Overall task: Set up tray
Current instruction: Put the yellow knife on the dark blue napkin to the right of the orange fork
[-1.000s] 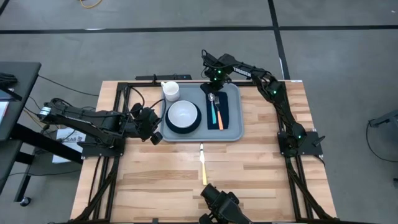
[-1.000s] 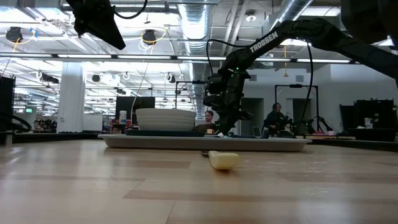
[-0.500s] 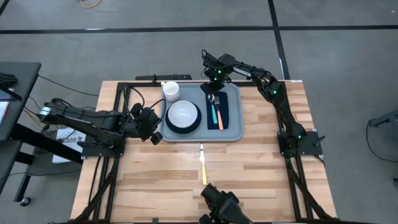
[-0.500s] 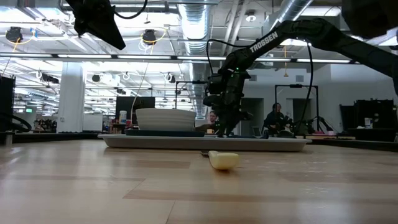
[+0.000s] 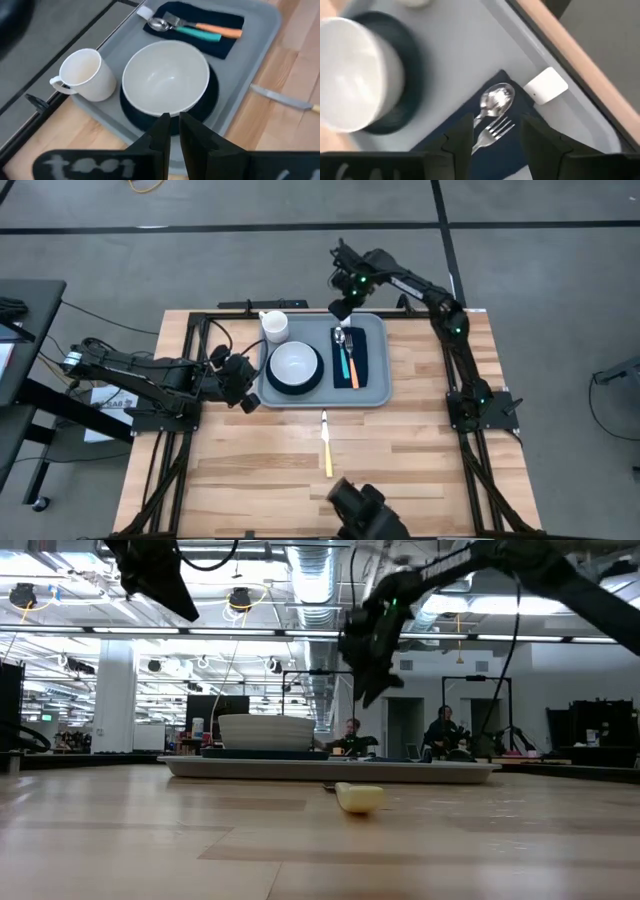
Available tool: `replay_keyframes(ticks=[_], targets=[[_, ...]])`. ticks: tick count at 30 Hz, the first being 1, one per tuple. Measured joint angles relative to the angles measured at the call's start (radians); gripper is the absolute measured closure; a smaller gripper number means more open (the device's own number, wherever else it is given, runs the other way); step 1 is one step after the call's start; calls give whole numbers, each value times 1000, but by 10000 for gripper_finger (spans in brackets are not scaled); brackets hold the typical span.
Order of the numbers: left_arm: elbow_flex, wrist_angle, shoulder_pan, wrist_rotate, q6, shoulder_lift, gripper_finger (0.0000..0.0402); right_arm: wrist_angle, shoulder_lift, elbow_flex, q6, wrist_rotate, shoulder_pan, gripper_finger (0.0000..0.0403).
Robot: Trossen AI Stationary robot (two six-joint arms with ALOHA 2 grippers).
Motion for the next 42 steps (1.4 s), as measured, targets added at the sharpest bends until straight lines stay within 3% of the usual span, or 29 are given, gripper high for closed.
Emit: replay_keyframes(ticks=[6, 13, 17, 24, 30, 36, 42], targets=[[0, -63, 0, 24, 1, 0, 372, -57, -108, 0, 61, 19, 73, 259], [0, -69, -1, 145, 56, -20, 372, -164, -147, 0, 237, 237, 270, 270], [0, -73, -3, 212, 105, -60, 372, -195, -147, -1, 376, 229, 389, 270], [0, -100, -7, 368, 128, -208, 372, -88, -149, -111, 653, 233, 566, 269], [1, -174, -8, 539, 85, -367, 372, 164, -148, -277, 867, 213, 666, 269], [1, -210, -25, 527, 96, -531, 372, 269, -148, -350, 1033, 232, 748, 268], [2, -211, -34, 557, 131, -654, 372, 265, -148, -367, 1199, 293, 836, 268]])
